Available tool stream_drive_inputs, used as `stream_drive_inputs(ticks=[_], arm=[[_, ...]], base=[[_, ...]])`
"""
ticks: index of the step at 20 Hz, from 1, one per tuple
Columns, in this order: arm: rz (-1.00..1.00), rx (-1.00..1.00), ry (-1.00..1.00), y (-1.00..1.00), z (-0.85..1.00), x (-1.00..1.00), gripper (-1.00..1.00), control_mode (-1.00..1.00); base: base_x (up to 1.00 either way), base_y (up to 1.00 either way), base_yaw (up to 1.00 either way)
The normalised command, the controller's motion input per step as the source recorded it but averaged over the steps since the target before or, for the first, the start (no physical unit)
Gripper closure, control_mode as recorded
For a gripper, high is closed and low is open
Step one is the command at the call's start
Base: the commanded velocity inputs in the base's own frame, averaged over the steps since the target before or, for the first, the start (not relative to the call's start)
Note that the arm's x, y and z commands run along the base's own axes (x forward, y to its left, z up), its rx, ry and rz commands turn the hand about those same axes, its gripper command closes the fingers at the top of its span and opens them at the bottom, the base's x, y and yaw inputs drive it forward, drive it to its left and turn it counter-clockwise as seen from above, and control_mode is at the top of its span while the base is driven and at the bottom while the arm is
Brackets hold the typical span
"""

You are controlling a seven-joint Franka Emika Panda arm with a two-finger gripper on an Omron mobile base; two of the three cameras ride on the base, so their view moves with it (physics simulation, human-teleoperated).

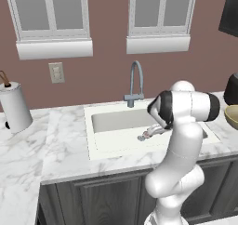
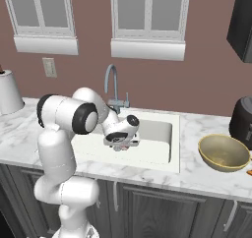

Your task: Pick the garlic from the sink and place it in the bowl. Then pick the bowl and place it in the microwave. Then close the microwave door and press the start button.

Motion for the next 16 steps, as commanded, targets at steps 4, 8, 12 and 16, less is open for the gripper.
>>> stream_drive_inputs(ticks=[4, 8, 12, 16], arm=[[0.00, 0.01, 0.00, 0.00, -0.26, 0.38, -1.00, -1.00], [0.00, 0.00, 0.00, 0.00, -0.26, 0.42, -1.00, -1.00], [0.00, 0.00, 0.00, 0.00, -0.26, 0.35, -1.00, -1.00], [0.00, 0.00, 0.00, 0.00, -0.29, 0.36, -1.00, -1.00]], base=[[0.00, 0.00, 0.00], [0.00, 0.00, 0.00], [0.00, 0.00, 0.00], [0.00, 0.00, 0.00]])
